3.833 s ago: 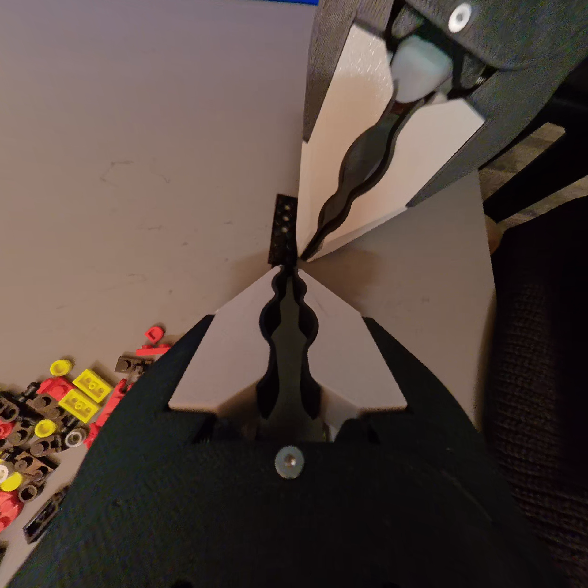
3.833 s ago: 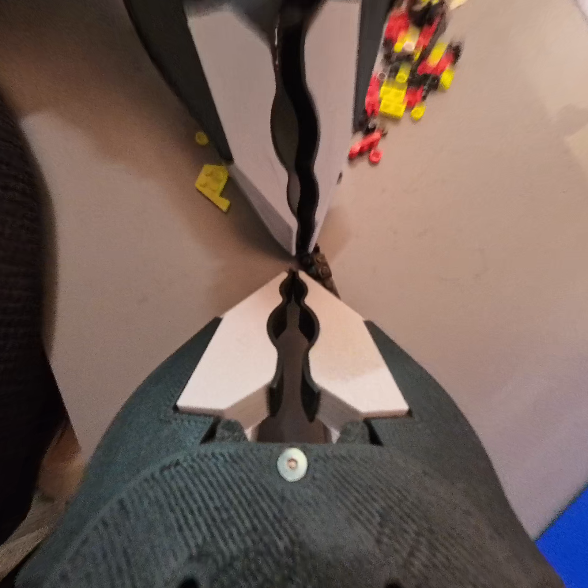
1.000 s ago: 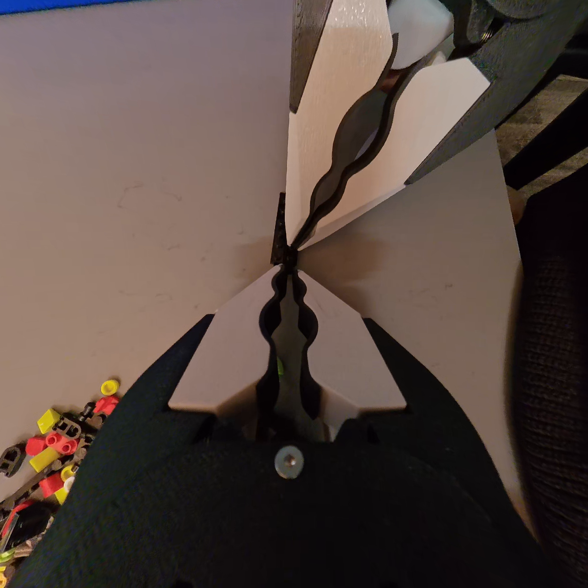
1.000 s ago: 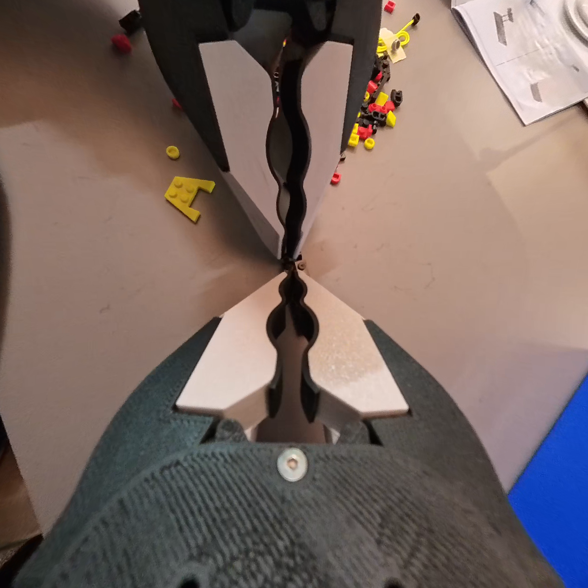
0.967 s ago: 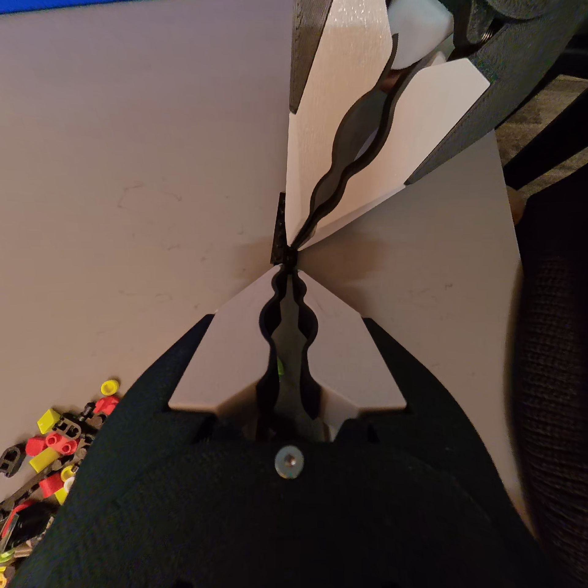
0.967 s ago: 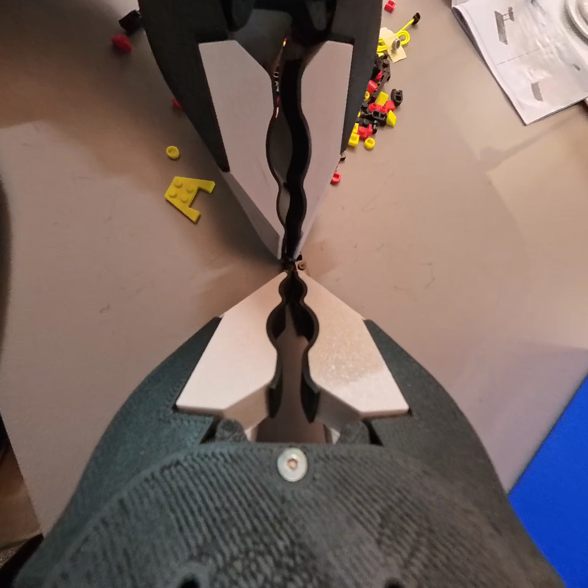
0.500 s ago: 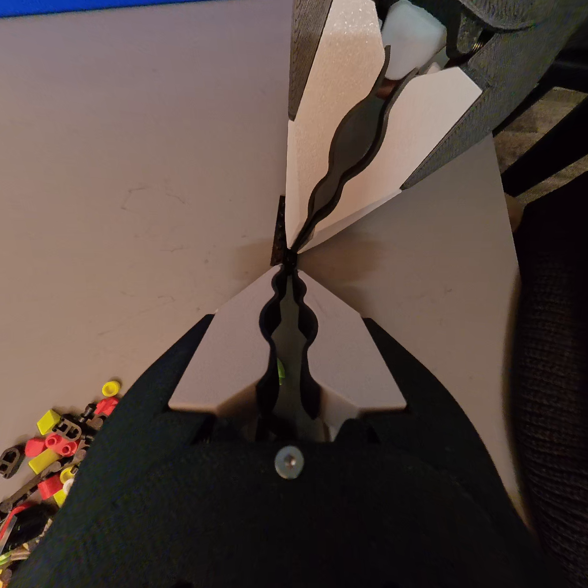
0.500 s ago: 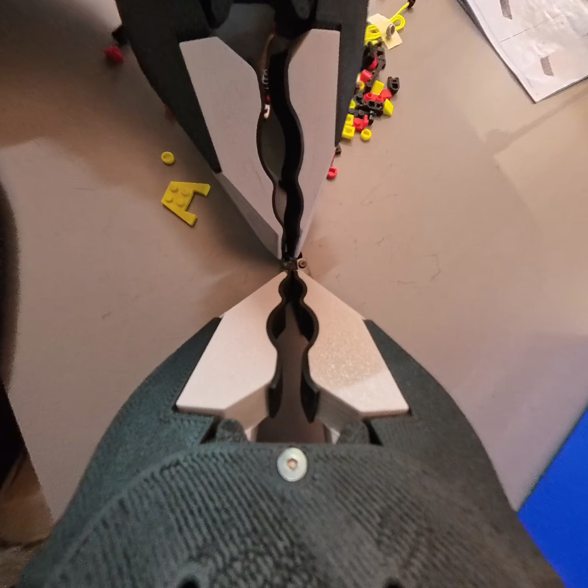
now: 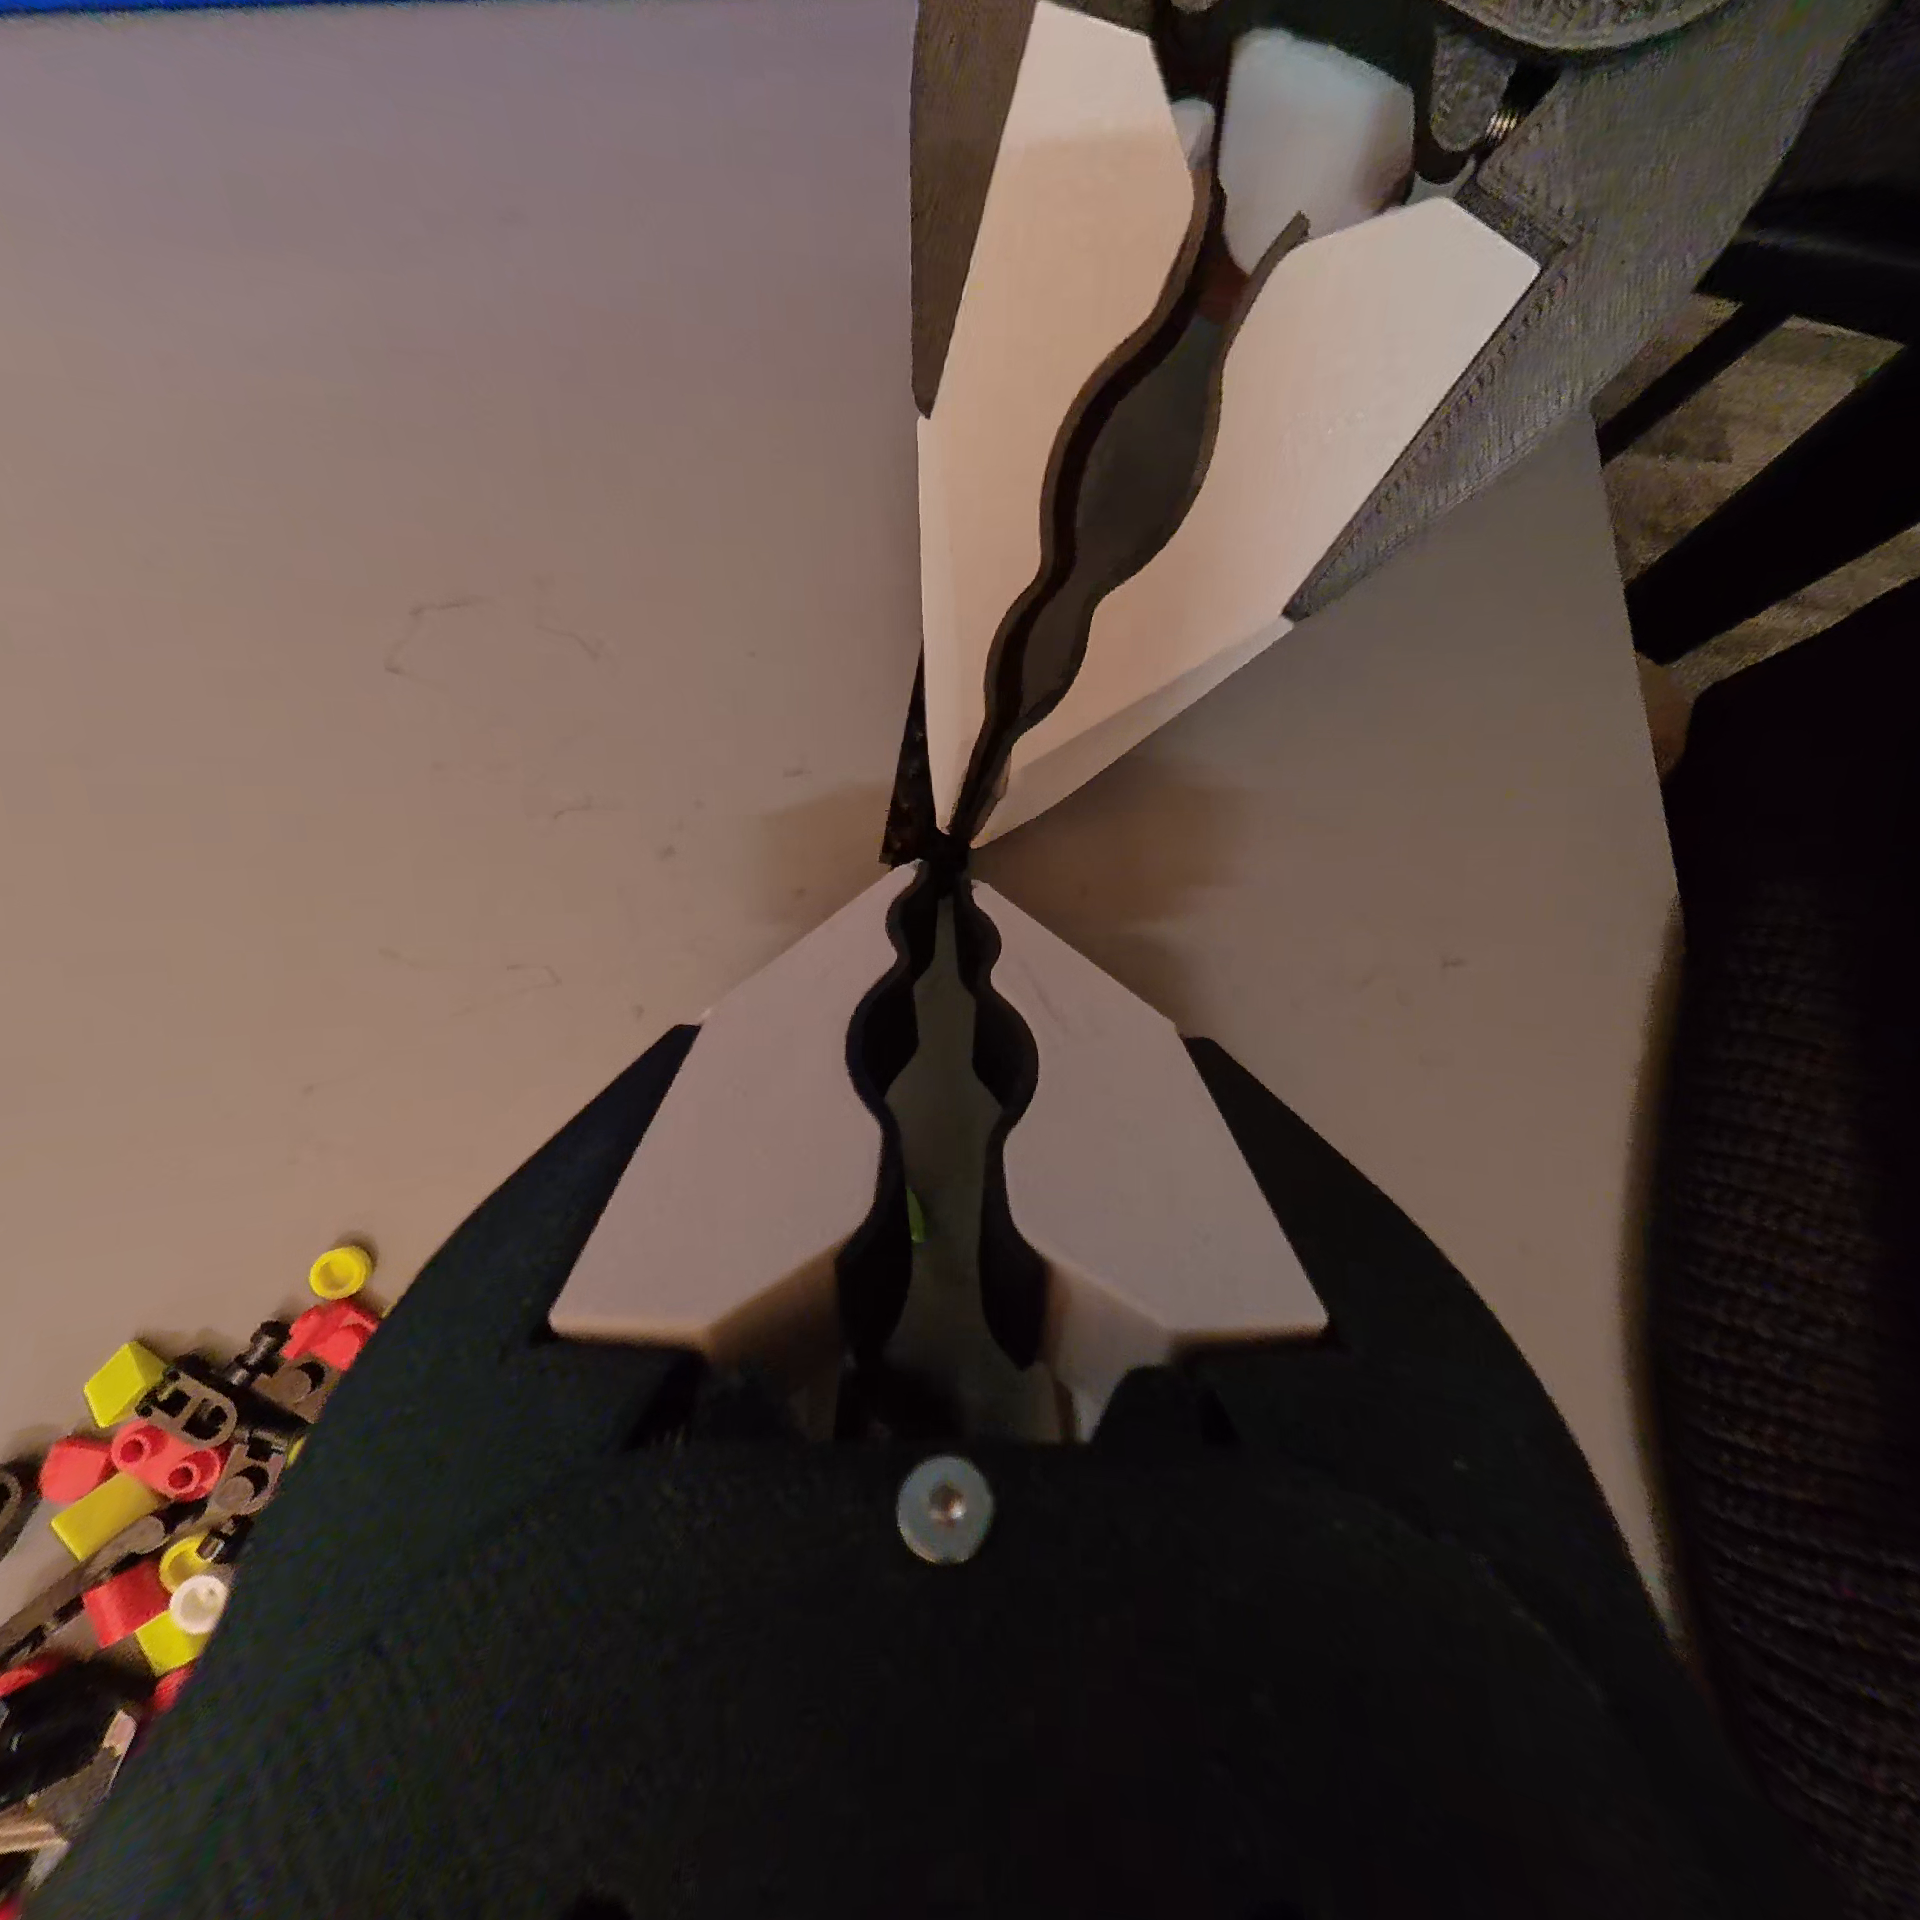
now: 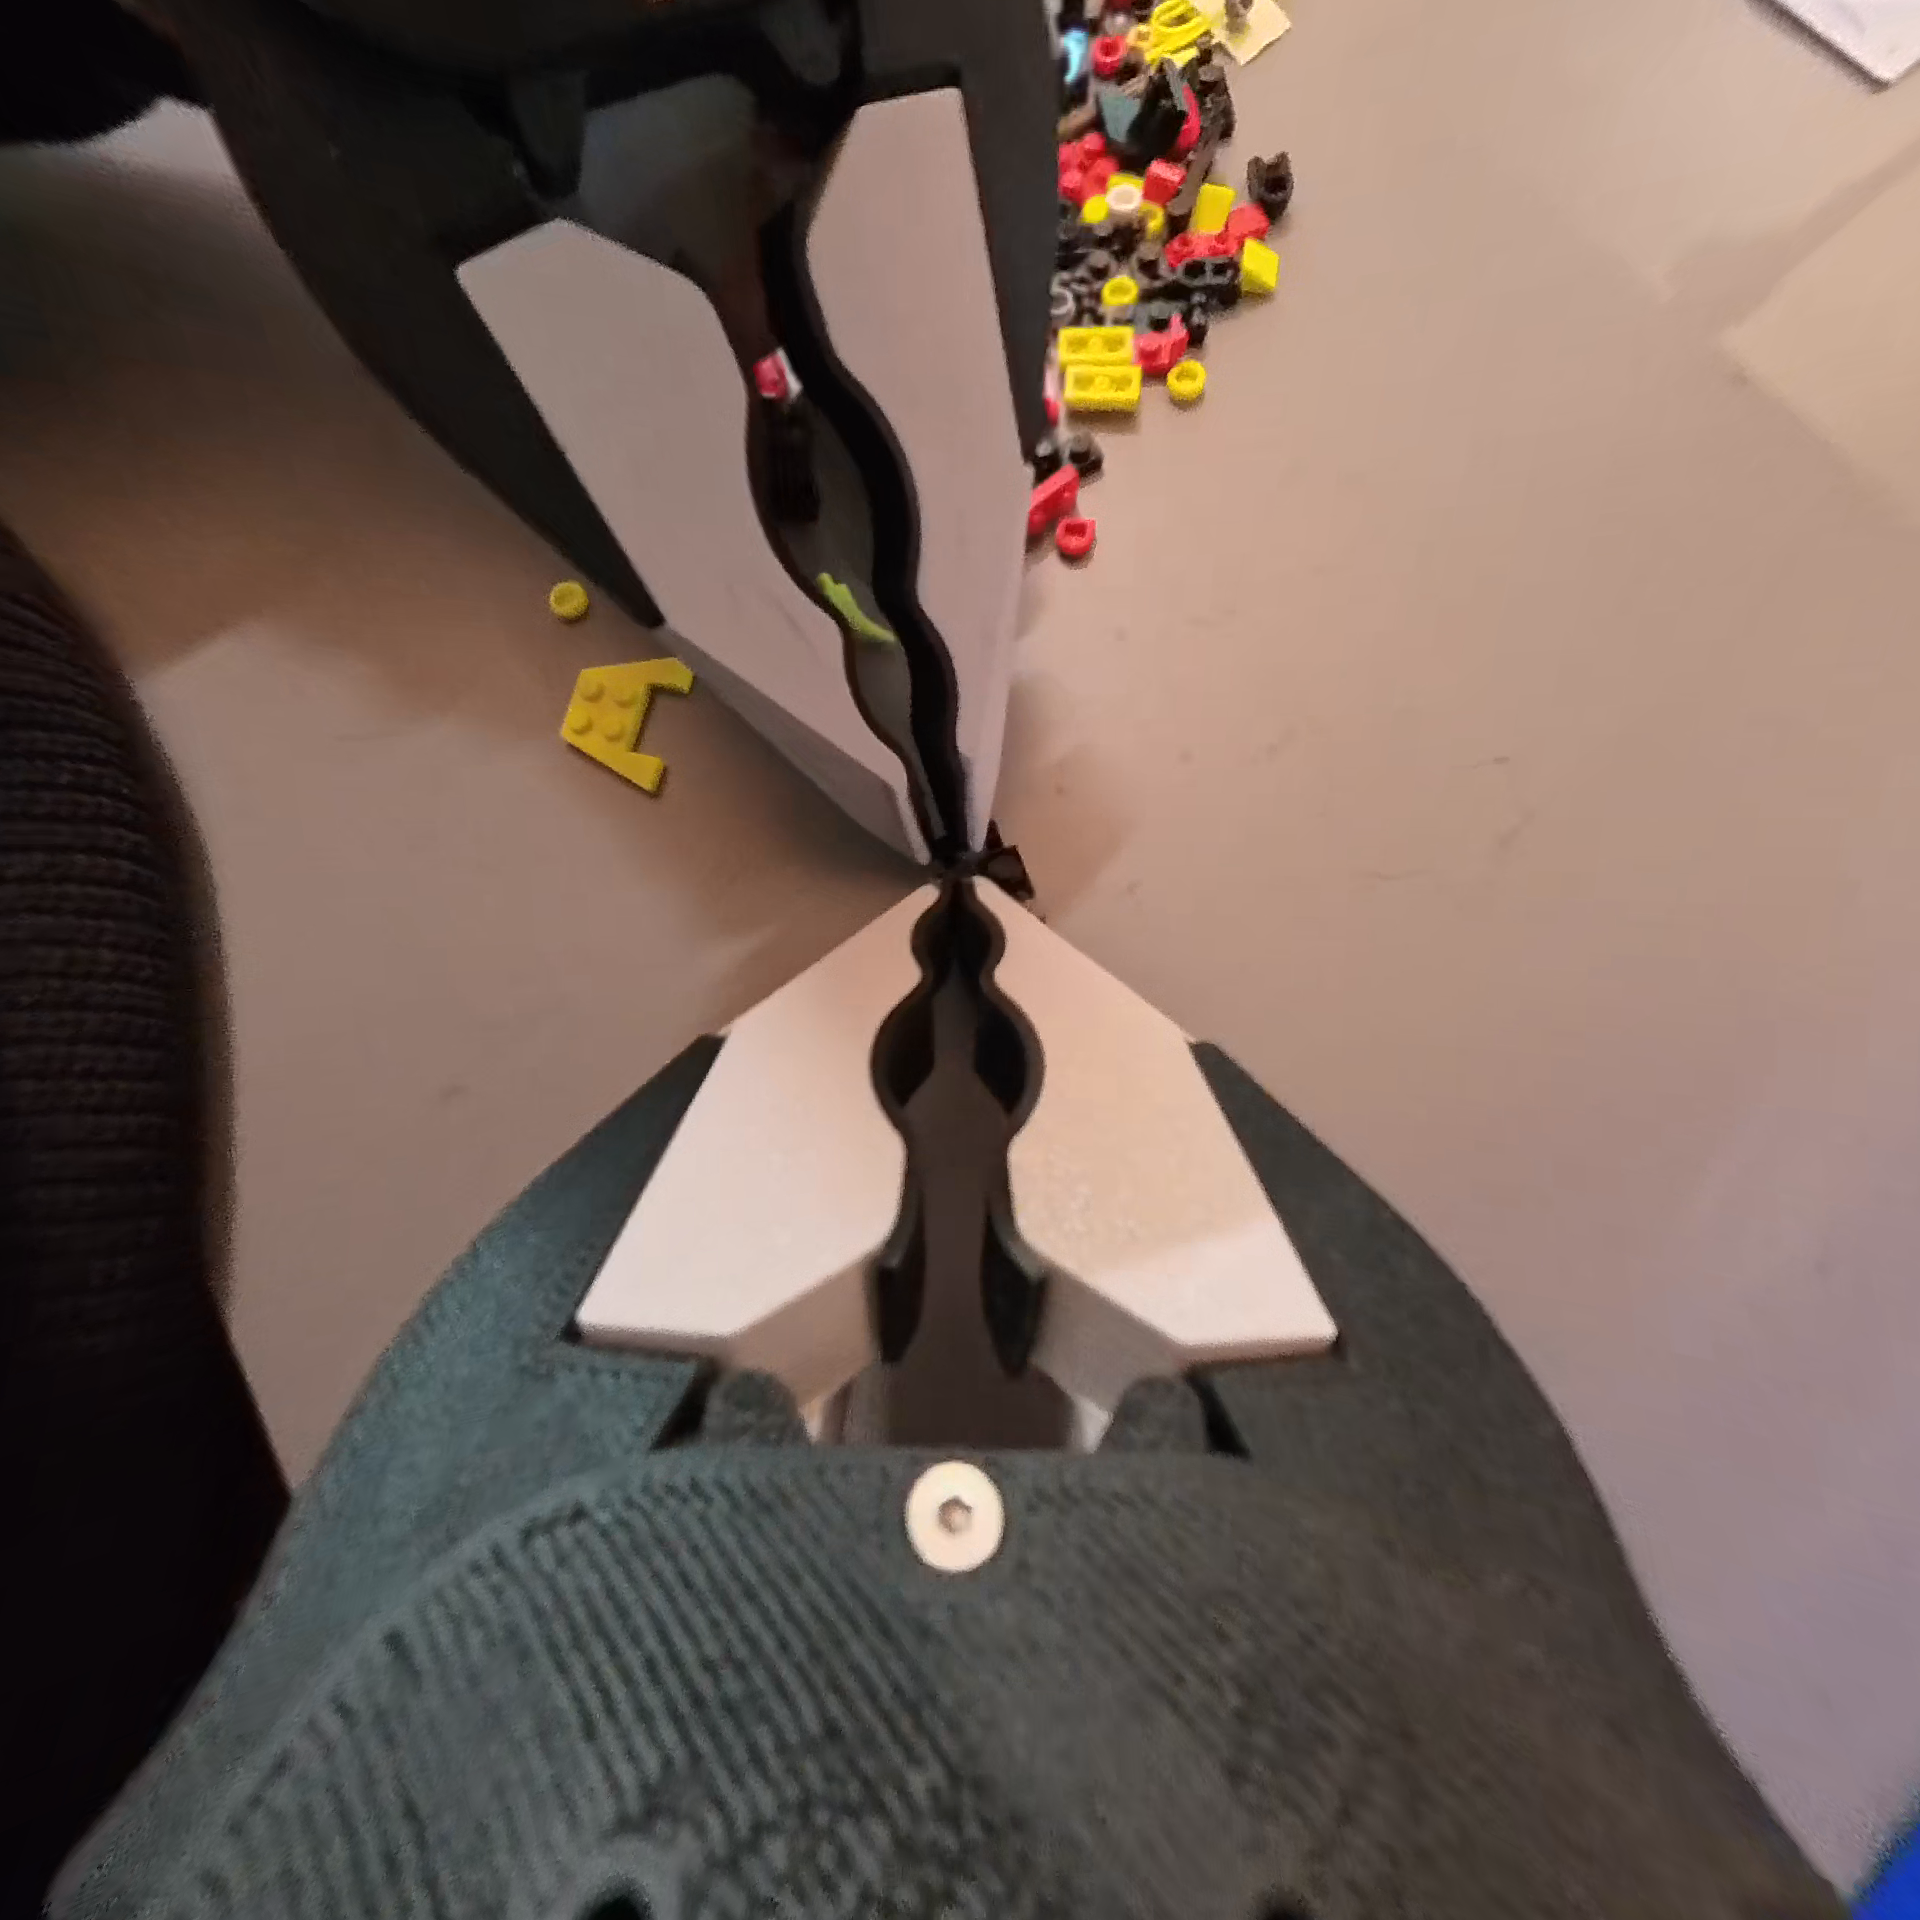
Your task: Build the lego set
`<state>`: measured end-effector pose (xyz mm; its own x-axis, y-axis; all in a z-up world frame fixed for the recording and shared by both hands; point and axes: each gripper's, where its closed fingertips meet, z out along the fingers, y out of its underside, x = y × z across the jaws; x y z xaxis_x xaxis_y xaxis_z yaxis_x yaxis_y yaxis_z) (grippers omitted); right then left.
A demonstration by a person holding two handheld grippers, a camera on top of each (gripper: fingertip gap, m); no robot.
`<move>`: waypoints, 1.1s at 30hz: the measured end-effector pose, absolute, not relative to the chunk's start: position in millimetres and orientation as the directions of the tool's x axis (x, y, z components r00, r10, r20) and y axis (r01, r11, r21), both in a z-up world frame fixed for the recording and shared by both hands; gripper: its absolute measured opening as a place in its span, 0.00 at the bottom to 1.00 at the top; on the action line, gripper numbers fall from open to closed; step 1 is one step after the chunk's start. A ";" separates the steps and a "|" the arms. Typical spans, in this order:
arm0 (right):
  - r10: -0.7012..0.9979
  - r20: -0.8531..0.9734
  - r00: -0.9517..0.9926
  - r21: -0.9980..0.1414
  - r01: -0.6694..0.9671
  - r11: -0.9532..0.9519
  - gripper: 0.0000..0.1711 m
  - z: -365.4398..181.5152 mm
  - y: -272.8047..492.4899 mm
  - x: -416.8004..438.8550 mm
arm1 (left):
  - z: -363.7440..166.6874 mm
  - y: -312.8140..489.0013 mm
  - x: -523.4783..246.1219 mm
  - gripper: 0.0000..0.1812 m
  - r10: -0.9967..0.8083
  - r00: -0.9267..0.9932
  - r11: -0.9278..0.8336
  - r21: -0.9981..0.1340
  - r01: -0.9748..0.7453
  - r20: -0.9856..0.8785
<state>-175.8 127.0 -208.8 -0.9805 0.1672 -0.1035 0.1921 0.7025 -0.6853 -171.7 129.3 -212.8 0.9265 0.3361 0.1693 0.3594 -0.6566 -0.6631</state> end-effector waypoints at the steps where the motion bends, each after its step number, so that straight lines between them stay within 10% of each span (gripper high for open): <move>1: 0.180 -0.128 -0.975 -0.681 0.219 0.699 0.00 -208.8 127.0 -175.8 | -212.7 129.4 -171.8 0.00 0.337 0.925 -0.654 -0.663 0.364 0.175; 21: 0.239 -0.230 -0.943 -0.659 0.332 0.675 0.00 -208.6 126.6 -177.4 | -217.8 129.1 -181.6 0.20 0.336 0.937 -0.652 -0.694 0.307 0.098; 33: 0.243 -0.254 -0.936 -0.659 0.352 0.665 0.00 -208.4 126.3 -177.8 | -216.9 134.9 -179.3 0.10 0.280 0.955 -0.666 -0.697 0.266 0.097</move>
<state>-177.8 126.3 -208.4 -0.9361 0.2431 -0.2541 0.3516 0.6646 -0.6593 -179.3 134.9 -216.9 0.9550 0.2802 0.0969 0.2661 -0.6657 -0.6972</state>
